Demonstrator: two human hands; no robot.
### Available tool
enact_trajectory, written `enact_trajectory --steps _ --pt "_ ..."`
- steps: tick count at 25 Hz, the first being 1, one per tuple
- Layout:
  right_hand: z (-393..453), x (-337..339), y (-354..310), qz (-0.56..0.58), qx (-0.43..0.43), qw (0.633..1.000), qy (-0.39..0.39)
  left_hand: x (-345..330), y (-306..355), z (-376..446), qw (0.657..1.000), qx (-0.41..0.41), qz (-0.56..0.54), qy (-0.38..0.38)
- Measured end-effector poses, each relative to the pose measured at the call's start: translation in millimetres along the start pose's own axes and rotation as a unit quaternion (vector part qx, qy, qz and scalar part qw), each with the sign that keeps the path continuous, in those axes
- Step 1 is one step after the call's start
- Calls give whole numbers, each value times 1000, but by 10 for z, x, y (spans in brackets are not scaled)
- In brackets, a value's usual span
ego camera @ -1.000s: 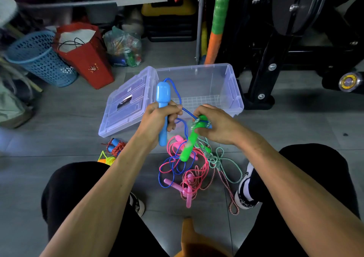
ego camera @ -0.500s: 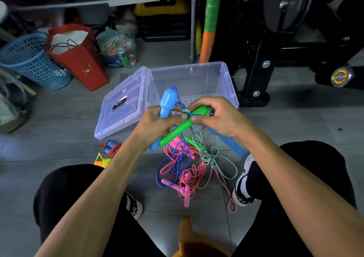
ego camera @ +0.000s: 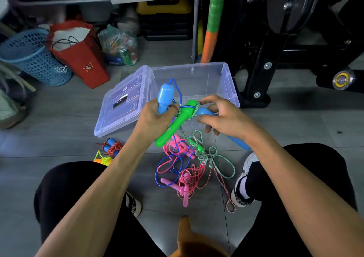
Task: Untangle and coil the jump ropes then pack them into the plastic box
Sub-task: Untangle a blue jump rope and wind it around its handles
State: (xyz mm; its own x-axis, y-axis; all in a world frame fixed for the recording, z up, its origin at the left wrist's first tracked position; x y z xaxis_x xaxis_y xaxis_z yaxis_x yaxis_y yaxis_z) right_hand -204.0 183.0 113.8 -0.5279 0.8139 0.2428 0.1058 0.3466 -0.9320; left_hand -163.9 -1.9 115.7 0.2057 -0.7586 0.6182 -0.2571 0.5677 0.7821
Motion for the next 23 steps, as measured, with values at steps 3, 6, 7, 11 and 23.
enact_trajectory --steps 3,6,7,11,23 --pt "45 9 45 -9 -2 1000 14 -18 45 -34 1000 -14 22 14" --pt "85 42 48 -20 31 999 32 -1 49 -31 1000 -13 -4 18" --pt "94 46 44 -37 47 997 42 9 56 -35 1000 -15 -9 23" --pt "104 10 -14 -73 93 988 97 2 122 -109 998 -36 4 50" --pt "88 -31 11 -27 53 984 165 -155 27 -111 999 8 -36 0"
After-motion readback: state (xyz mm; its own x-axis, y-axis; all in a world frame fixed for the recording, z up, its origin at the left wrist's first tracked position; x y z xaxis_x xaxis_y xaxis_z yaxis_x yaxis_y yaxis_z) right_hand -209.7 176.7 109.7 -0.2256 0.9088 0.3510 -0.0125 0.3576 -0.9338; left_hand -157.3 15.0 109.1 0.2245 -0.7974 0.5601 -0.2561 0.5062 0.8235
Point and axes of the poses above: each hand's wrist, its own z-axis towards the middle knuckle, its own x-axis out of the back of the hand, y = z × x, the point moved 7 cm from there along z, towards the middle knuckle, and after that the axes turned 9 degrees about z, right-handed, at the moved point
